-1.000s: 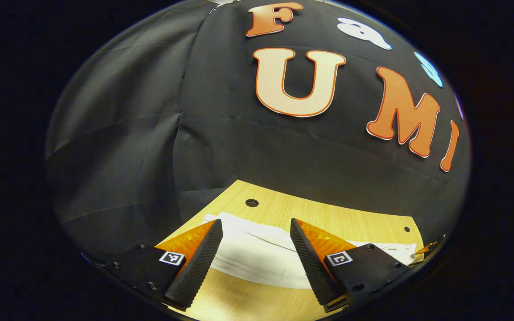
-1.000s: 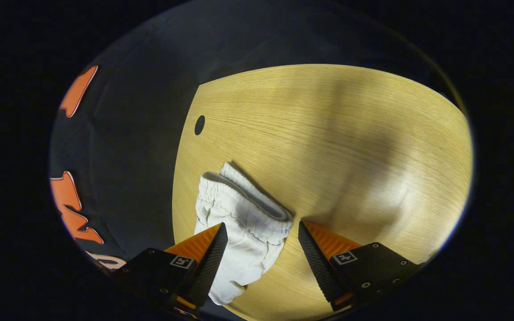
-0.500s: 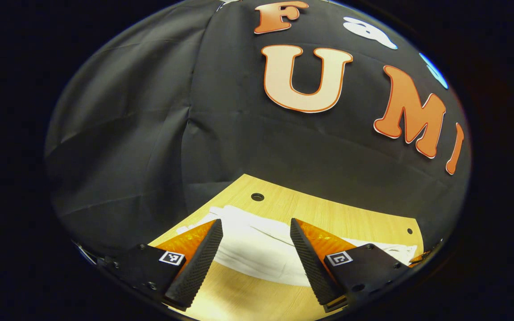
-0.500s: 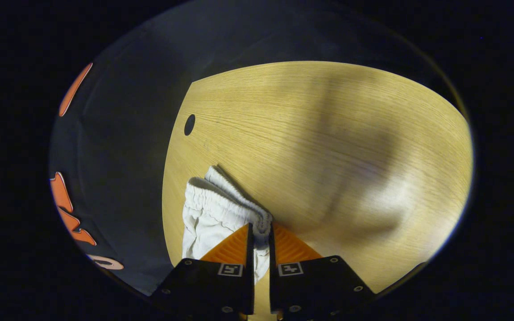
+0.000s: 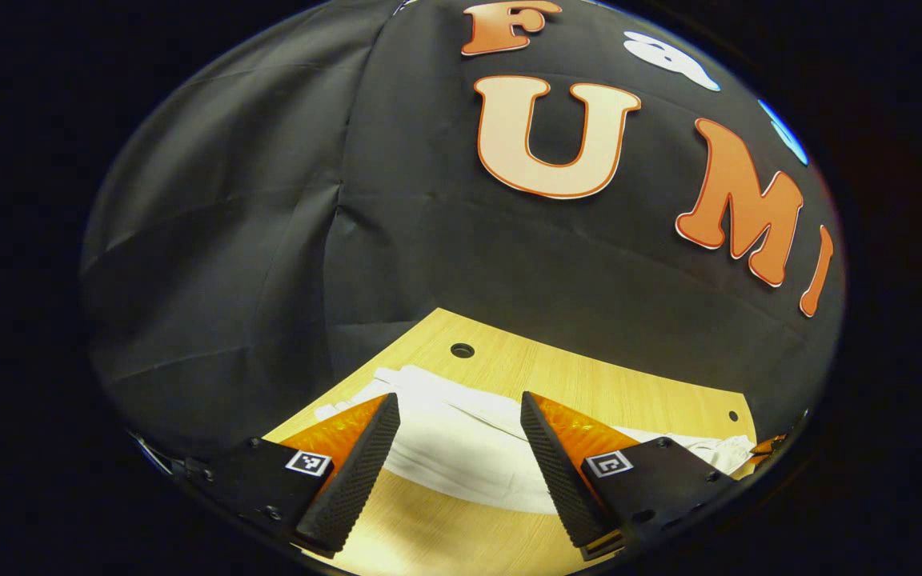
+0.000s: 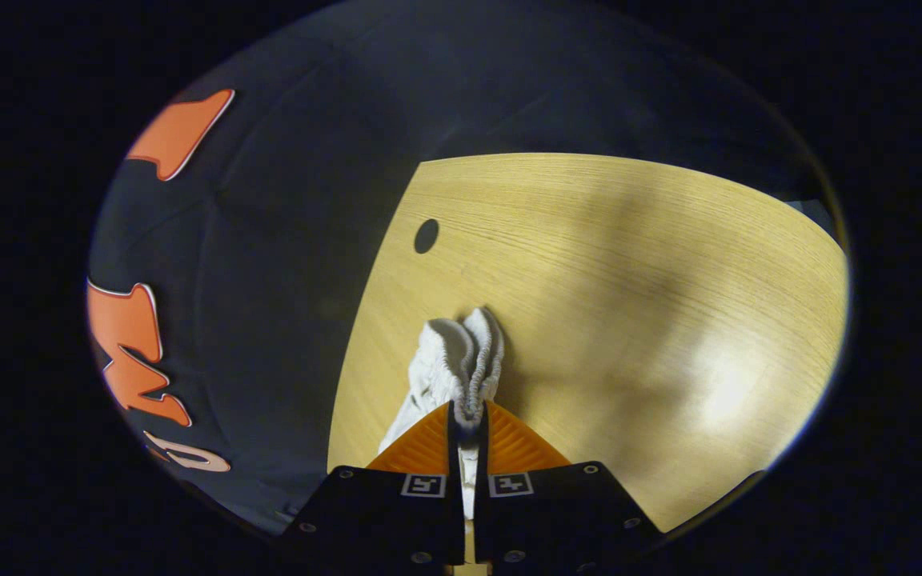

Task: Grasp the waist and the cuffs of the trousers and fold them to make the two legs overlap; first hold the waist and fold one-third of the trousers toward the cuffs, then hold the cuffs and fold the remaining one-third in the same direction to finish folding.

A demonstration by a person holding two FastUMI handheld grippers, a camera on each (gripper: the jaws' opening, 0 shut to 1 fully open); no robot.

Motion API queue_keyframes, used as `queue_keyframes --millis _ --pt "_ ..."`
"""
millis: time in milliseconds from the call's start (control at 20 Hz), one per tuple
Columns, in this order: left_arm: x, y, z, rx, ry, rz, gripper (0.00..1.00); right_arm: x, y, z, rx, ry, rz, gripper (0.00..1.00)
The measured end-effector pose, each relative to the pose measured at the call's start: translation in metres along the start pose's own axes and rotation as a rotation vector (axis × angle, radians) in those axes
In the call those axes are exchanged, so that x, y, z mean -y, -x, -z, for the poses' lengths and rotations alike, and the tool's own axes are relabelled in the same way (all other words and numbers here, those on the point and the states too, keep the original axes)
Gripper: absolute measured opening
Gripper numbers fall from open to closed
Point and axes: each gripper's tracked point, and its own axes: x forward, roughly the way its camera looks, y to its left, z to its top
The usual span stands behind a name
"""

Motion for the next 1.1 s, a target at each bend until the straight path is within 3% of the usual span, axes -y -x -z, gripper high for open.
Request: queue_keyframes --millis 300,650,850,1100 --pt "-0.030 -0.026 -0.006 -0.020 -0.014 0.044 1.00 -0.074 0.022 0.038 0.046 0.158 -0.073 0.05" --pt "-0.086 -0.062 -0.023 -0.025 -0.045 0.124 1.00 -0.150 0.043 0.114 0.079 0.337 -0.108 0.05" --pt "-0.125 -0.080 -0.030 -0.036 -0.039 0.143 0.99 -0.200 0.027 0.190 0.041 0.394 -0.126 0.05" --pt "-0.179 -0.089 -0.034 -0.043 -0.006 0.133 0.99 -0.226 -0.005 0.277 -0.050 0.474 -0.118 0.05"
